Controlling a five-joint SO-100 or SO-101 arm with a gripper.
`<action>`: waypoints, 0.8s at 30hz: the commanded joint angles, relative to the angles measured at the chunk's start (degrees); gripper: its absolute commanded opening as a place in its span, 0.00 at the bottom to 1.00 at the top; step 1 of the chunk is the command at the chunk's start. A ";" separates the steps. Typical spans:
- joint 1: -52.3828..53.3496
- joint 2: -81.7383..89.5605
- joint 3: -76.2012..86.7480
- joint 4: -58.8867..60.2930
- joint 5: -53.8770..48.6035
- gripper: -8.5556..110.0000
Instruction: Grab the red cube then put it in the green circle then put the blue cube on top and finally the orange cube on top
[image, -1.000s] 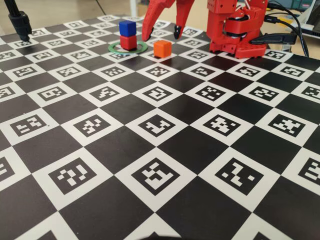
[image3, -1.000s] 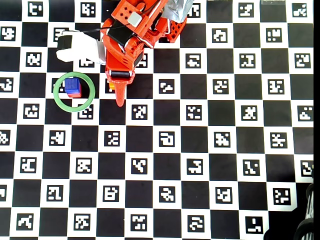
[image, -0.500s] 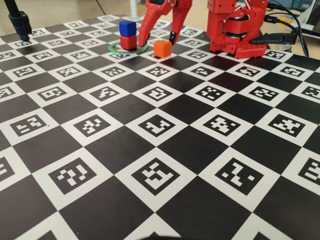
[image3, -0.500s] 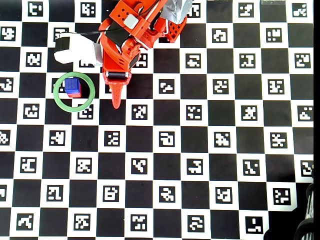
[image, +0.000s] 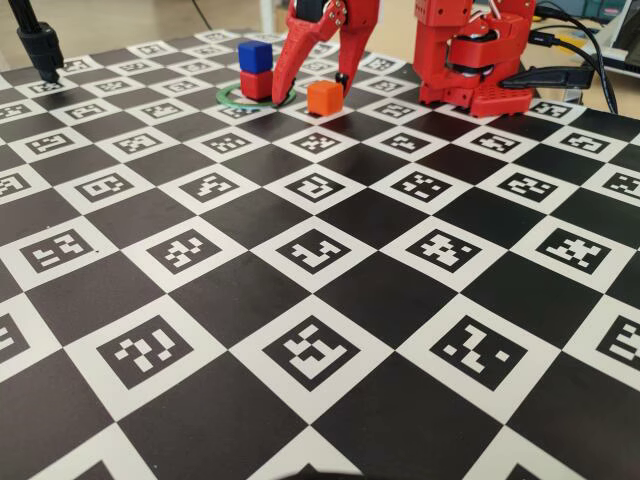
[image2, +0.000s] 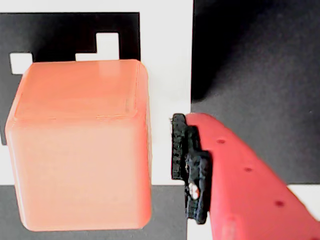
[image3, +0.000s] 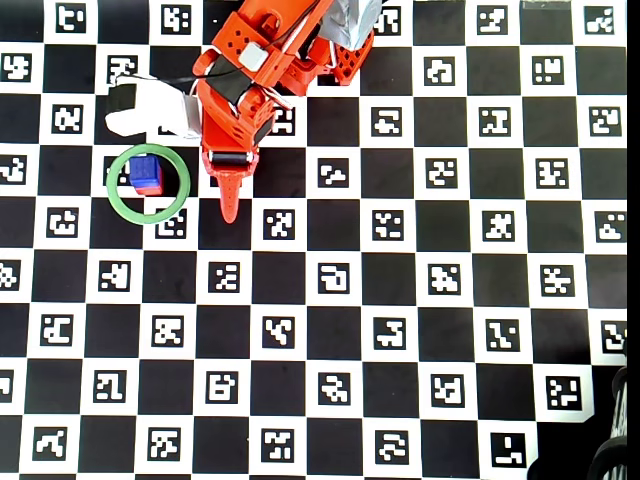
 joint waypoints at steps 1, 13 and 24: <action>0.18 -0.18 -0.97 -0.70 -0.26 0.51; 0.00 -0.88 -1.49 -1.32 -0.26 0.51; -0.79 -0.97 -1.41 -1.32 -0.53 0.51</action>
